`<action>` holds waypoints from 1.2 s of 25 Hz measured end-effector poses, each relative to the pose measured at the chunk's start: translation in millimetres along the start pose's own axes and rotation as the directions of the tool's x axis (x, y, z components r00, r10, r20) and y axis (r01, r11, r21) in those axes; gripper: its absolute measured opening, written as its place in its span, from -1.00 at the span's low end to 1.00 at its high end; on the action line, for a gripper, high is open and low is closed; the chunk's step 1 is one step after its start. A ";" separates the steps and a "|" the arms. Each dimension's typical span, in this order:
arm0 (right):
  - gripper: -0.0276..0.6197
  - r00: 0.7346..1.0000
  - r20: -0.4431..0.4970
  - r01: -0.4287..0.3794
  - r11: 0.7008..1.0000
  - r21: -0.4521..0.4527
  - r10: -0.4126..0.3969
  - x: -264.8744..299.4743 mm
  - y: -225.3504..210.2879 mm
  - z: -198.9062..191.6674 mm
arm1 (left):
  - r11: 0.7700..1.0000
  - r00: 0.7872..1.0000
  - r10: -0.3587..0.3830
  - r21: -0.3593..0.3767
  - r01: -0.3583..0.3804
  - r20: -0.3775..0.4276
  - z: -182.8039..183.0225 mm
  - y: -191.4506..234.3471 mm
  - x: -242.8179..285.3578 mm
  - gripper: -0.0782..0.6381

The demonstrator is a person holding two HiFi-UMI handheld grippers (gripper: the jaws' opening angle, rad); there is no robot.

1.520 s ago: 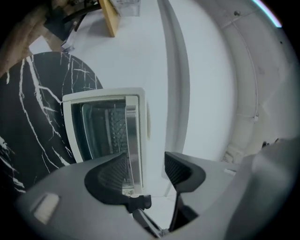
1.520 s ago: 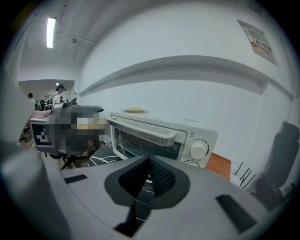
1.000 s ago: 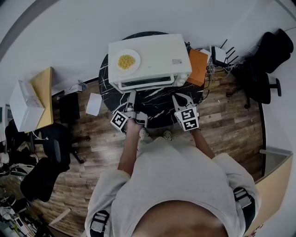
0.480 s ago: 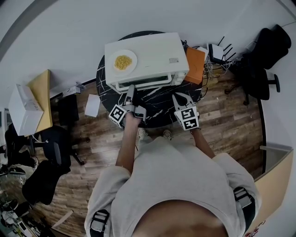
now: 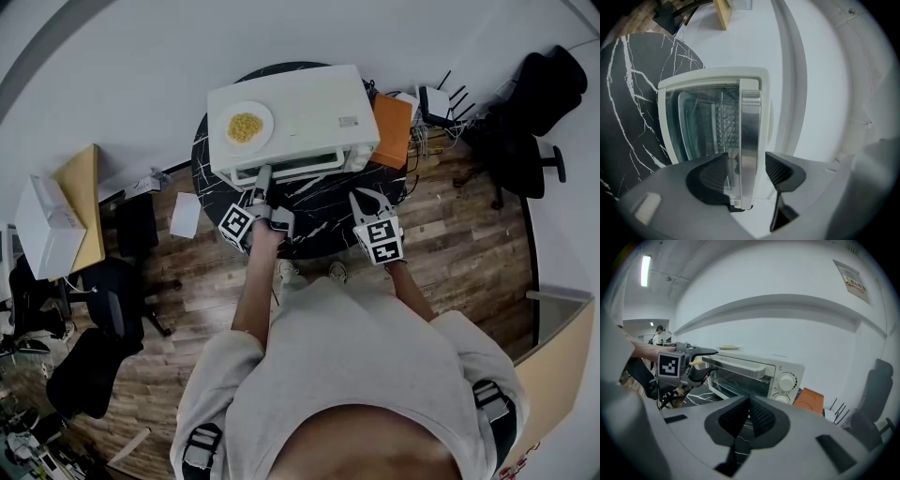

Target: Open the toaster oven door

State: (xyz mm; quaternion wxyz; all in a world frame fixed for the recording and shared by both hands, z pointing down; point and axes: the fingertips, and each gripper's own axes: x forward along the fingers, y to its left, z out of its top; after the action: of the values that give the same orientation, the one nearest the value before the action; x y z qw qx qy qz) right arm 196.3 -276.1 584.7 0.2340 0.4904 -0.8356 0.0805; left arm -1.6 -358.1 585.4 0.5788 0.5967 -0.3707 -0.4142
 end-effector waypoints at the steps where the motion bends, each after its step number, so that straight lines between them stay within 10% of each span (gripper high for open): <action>1: -0.87 1.000 0.000 0.001 1.000 0.000 -0.001 -0.2 -0.3 0.1 | 1.000 1.000 0.008 0.004 -0.008 0.001 0.5 1.4 -0.1 -0.10; 30: -0.87 1.000 0.002 -0.001 1.000 0.007 0.001 -11.6 5.9 -7.7 | 1.000 0.999 0.005 0.006 -0.005 0.046 3.3 3.1 -8.8 -0.47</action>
State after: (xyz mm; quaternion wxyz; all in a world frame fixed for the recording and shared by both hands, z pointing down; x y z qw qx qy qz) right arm 198.5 -261.2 586.6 0.2313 0.4908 -0.8359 0.0828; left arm -7.9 -351.5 589.1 0.5694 0.5878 -0.3866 -0.4252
